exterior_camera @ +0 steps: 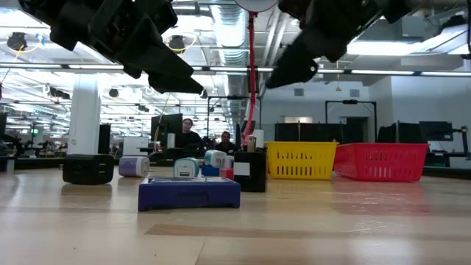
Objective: Pick & Place Office items
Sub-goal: Put the right black charger adapter into the red bin
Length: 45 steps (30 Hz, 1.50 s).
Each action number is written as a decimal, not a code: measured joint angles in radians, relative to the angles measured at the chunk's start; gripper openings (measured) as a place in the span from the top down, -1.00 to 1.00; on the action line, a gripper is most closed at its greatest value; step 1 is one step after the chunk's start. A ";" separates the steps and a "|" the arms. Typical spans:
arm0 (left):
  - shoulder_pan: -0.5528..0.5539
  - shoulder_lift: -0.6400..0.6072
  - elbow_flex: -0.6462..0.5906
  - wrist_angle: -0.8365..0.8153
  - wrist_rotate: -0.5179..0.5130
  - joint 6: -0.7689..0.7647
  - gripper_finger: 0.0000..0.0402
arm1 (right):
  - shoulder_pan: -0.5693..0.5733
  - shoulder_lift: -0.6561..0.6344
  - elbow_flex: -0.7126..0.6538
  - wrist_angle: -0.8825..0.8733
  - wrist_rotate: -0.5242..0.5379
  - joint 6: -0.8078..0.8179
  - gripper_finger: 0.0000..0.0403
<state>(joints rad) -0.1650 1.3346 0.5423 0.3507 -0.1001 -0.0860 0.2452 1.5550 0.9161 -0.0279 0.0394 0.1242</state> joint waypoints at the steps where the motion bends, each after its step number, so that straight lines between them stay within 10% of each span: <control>1: 0.000 0.000 0.000 -0.006 0.000 0.000 -0.45 | 0.017 0.021 0.000 0.027 0.021 0.007 -0.42; 7: 0.000 0.000 -0.001 -0.034 0.000 -0.001 -0.45 | 0.083 0.134 0.002 0.100 0.199 0.029 -0.42; 32: 0.000 0.000 -0.001 -0.048 0.000 -0.008 -0.45 | 0.101 0.350 0.040 0.193 0.194 0.173 -0.39; 45: 0.000 0.000 -0.001 -0.048 0.000 -0.008 -0.45 | 0.099 0.346 0.042 0.180 0.194 0.183 0.34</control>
<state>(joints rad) -0.1650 1.3342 0.5415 0.3031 -0.1001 -0.0938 0.3443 1.9007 0.9577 0.1524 0.2333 0.3069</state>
